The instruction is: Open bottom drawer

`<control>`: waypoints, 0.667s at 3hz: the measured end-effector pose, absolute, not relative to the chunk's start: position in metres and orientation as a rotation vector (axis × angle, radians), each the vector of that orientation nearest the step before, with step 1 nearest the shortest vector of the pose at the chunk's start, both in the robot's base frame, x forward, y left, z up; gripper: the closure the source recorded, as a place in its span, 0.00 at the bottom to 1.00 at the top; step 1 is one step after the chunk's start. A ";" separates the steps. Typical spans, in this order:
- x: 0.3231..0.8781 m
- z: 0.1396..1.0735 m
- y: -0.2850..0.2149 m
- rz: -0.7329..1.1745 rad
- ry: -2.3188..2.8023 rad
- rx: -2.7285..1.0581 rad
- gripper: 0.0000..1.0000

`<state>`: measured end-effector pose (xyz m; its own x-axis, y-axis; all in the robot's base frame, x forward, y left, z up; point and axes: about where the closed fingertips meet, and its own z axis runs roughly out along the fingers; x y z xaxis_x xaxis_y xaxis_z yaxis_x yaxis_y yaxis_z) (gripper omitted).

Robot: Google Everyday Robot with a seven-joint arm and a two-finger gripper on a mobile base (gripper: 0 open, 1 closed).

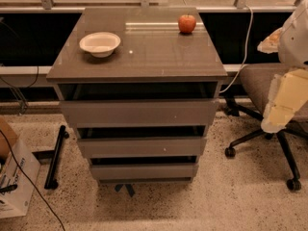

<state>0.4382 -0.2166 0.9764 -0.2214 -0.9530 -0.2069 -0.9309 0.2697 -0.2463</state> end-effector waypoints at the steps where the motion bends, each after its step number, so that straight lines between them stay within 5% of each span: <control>1: 0.438 0.976 -0.217 -0.099 2.231 -1.724 0.00; 2: 0.438 0.970 -0.217 -0.089 2.205 -1.715 0.00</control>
Offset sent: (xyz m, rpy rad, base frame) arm 0.0005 -0.0013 -0.0229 0.0557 -0.0287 0.0222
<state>0.4383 -0.2165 0.9697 -0.2097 -0.9502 -0.2303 -0.9285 0.2674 -0.2575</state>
